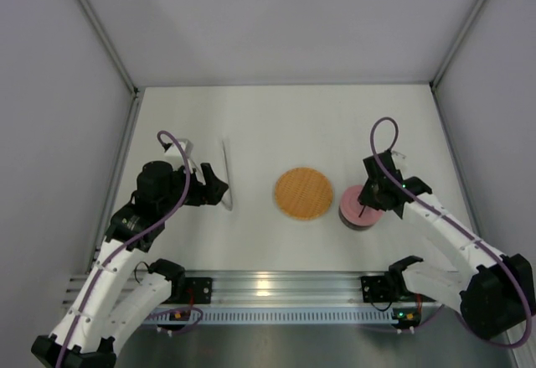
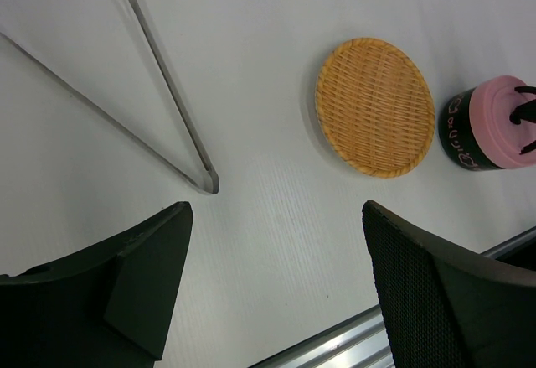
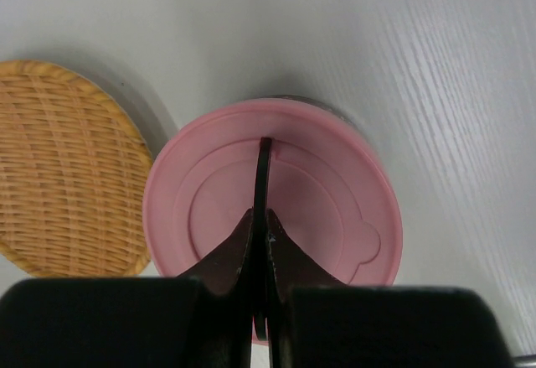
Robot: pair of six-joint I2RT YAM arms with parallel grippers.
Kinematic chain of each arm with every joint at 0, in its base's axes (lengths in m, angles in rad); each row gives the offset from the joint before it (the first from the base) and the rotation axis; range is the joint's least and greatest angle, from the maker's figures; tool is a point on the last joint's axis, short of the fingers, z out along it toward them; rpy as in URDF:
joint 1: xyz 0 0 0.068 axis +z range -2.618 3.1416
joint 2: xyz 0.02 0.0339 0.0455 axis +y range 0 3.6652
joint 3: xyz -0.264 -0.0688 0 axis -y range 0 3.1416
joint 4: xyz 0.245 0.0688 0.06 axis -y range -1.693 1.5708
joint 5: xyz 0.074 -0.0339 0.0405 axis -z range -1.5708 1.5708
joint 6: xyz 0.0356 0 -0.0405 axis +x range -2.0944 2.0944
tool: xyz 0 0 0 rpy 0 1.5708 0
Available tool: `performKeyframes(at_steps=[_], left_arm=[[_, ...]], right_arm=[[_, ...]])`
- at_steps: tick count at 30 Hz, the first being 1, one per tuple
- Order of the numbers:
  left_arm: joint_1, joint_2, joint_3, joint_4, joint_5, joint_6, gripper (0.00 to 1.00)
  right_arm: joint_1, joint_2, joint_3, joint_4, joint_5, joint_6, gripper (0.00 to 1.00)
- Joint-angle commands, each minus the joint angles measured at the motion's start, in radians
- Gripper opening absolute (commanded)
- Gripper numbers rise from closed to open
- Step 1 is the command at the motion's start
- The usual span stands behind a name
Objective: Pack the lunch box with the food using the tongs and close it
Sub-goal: Close the box lid on the packing box.
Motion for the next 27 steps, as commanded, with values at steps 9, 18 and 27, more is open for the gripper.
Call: performKeyframes(at_steps=[9, 18, 27], left_arm=[[-0.007, 0.010, -0.002, 0.012, -0.005, 0.000, 0.87], [-0.011, 0.022, -0.001, 0.012, -0.006, 0.001, 0.87], [-0.011, 0.037, -0.002, 0.011, -0.012, 0.000, 0.87]], right_arm=[[-0.017, 0.357, 0.141, 0.035, -0.065, -0.047, 0.00], [-0.090, 0.645, 0.395, 0.072, -0.114, -0.119, 0.00], [-0.094, 0.869, 0.668, 0.044, -0.140, -0.153, 0.00]])
